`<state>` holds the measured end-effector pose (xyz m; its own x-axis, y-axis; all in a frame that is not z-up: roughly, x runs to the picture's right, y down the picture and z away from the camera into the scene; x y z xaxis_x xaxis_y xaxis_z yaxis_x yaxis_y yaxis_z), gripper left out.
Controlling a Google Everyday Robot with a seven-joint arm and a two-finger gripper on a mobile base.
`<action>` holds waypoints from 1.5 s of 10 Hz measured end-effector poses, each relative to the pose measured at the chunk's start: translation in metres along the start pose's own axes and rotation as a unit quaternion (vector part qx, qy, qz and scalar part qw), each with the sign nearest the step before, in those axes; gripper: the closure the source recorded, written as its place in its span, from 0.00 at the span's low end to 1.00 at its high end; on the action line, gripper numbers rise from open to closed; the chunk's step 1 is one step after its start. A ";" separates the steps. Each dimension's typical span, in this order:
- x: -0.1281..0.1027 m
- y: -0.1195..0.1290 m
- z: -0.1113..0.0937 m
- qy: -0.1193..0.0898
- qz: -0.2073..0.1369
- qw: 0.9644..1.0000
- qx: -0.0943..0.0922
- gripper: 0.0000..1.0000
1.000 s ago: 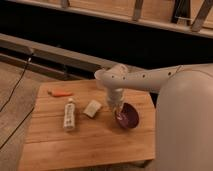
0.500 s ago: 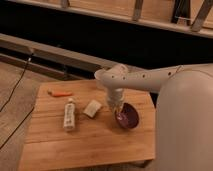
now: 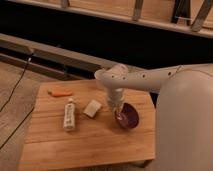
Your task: Drag the ceramic bowl in a circle
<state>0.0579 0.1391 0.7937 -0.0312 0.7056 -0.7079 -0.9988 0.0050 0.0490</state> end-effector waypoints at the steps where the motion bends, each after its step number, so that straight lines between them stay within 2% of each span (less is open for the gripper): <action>1: 0.000 0.000 0.000 0.000 0.000 1.000 0.000 0.94; 3: 0.000 0.000 0.000 0.000 0.000 1.000 0.000 0.95; 4: 0.000 0.000 0.000 0.000 0.000 1.000 0.000 0.99; 5: 0.000 0.000 0.000 0.000 0.000 1.000 0.000 0.99; 6: 0.000 0.000 0.000 0.000 0.000 1.000 0.000 0.94; 12: 0.000 0.000 0.000 0.000 0.000 1.000 0.000 0.33; 13: 0.000 0.000 0.000 0.000 0.000 1.000 0.000 0.25; 15: 0.000 0.000 0.000 0.000 0.000 1.000 0.000 0.20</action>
